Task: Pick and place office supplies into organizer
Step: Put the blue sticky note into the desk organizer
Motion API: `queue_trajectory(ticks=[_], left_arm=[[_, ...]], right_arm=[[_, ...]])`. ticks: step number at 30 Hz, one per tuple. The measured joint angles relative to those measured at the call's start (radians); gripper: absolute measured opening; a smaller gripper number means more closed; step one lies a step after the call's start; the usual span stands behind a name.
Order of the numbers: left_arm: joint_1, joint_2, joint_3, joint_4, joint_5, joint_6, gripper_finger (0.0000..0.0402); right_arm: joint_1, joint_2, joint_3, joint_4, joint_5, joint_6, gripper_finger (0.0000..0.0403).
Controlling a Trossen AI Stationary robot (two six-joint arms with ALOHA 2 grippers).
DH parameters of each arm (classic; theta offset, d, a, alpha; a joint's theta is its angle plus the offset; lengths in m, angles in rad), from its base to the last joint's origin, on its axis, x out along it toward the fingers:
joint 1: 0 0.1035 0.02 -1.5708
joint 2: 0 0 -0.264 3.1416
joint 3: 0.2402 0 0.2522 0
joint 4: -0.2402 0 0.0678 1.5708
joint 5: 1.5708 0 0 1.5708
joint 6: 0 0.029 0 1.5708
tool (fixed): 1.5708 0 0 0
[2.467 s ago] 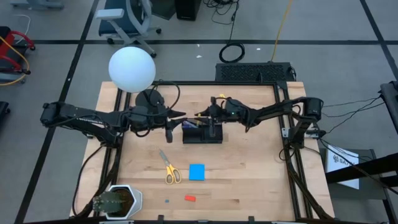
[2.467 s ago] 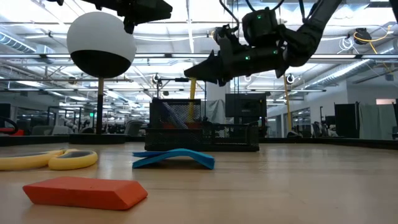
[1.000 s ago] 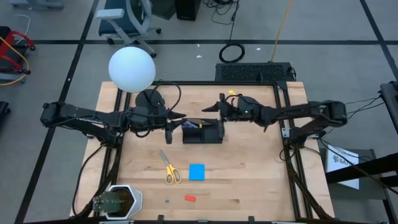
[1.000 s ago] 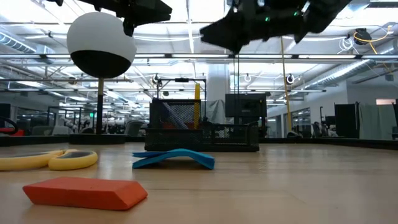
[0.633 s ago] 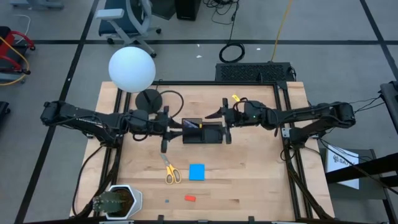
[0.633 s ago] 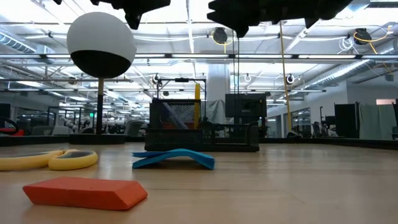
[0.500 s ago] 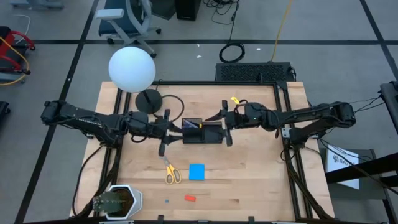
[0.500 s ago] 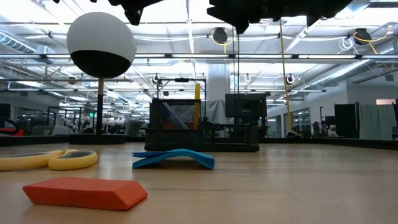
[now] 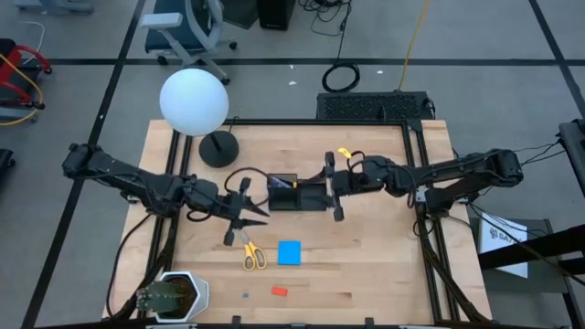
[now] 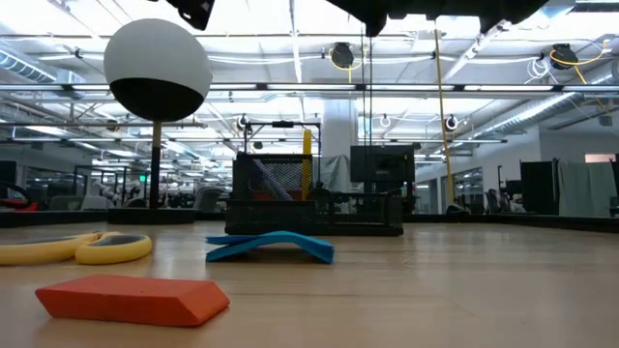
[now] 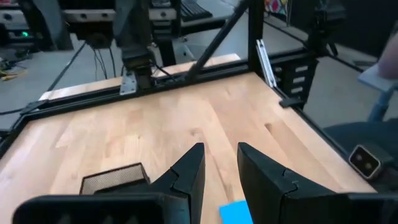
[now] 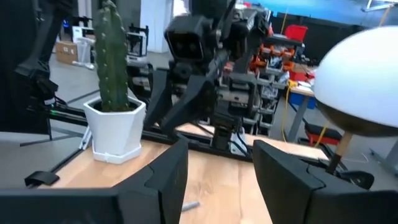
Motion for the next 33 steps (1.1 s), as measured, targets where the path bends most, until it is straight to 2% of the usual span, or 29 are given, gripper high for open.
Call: queue_trajectory(ticks=[7, 12, 18, 25, 30, 33], left_arm=[[-0.067, 0.026, 0.081, -0.107, -0.148, -0.004, 0.0102], [-0.129, 0.103, 0.150, -0.154, -0.183, 0.027, 0.0102], [-0.184, 0.251, 0.261, -0.221, -0.239, 0.050, 0.0102], [-0.210, 0.443, 0.466, -0.470, -0.375, 0.033, 0.0102], [-0.212, 0.572, 0.590, -0.557, -0.377, 0.020, 0.0102], [-0.217, 0.634, 0.642, -0.628, -0.381, 0.021, 0.0102]], right_arm=[[0.037, 0.000, 0.000, 0.021, 0.000, -0.044, 0.0171], [0.065, 0.000, 0.000, 0.021, 0.065, -0.053, 0.0171], [0.097, 0.000, 0.000, 0.018, 0.212, -0.106, 0.0171], [0.128, 0.000, 0.000, 0.016, 0.241, -0.150, 0.0171], [0.138, 0.000, 0.000, 0.013, 0.254, -0.158, 0.0171], [0.147, -0.001, 0.000, 0.001, 0.337, -0.174, 0.0171]])
